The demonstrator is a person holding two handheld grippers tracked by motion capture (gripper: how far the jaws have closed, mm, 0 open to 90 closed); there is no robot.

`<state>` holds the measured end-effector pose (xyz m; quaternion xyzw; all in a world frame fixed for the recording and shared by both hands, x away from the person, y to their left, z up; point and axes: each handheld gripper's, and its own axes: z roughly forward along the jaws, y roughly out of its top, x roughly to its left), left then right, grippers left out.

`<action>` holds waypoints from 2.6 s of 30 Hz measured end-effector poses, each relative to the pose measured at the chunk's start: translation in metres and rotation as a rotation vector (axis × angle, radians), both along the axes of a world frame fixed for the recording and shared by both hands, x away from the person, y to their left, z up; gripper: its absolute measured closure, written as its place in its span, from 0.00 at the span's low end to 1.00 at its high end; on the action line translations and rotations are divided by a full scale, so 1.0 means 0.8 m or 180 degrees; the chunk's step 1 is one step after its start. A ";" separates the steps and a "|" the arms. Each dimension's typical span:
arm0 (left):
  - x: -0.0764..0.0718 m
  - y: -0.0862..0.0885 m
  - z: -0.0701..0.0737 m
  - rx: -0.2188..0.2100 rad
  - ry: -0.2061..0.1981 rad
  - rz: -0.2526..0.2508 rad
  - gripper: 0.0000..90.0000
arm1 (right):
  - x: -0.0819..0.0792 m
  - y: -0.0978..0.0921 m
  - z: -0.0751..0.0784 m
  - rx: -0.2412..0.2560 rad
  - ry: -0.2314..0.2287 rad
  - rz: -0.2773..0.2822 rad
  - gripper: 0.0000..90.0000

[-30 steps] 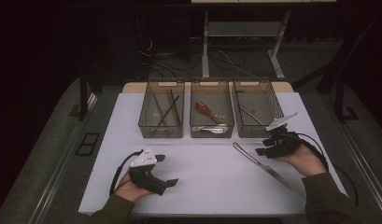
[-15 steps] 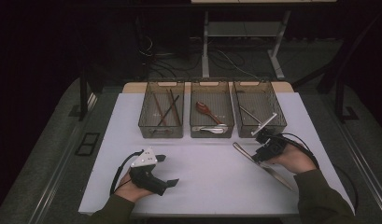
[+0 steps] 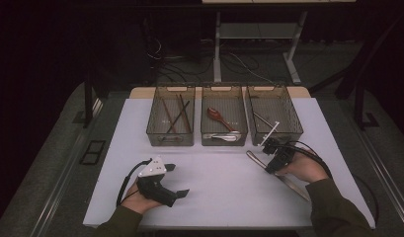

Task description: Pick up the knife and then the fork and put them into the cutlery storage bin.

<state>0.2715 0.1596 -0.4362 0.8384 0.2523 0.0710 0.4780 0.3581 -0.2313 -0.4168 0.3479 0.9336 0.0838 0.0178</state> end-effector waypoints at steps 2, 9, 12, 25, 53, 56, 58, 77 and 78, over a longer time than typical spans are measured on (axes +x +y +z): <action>0.000 0.000 0.000 -0.0001 -0.0003 -0.0004 0.00 | 0.000 0.002 -0.001 -0.0068 -0.0001 0.0033 0.82; 0.000 -0.001 0.000 0.0005 0.0003 -0.0006 0.00 | 0.001 0.007 -0.003 -0.0158 0.0010 0.0104 0.84; 0.000 -0.001 0.000 0.0006 0.0003 -0.0007 0.00 | 0.000 0.010 -0.003 -0.0199 0.0017 0.0180 0.86; 0.000 0.000 0.000 -0.0004 -0.0002 -0.0005 0.00 | 0.001 0.014 -0.003 -0.0291 -0.0023 0.0263 0.88; -0.001 0.000 0.001 0.0003 -0.0009 -0.0008 0.00 | -0.007 -0.040 0.045 0.0593 -0.0633 -0.0193 0.88; -0.001 0.000 0.001 -0.0004 -0.0008 -0.0004 0.00 | -0.009 -0.048 0.048 0.0674 -0.0717 -0.0210 0.88; -0.001 0.000 0.001 -0.0004 -0.0008 -0.0004 0.00 | -0.010 -0.053 0.049 0.0756 -0.0733 -0.0214 0.88; -0.001 0.001 0.002 -0.0007 -0.0018 0.0003 0.00 | -0.017 -0.096 0.064 0.1658 -0.1271 -0.0659 0.88; -0.001 0.001 0.002 -0.0010 -0.0018 0.0004 0.00 | -0.018 -0.097 0.064 0.1679 -0.1309 -0.0675 0.88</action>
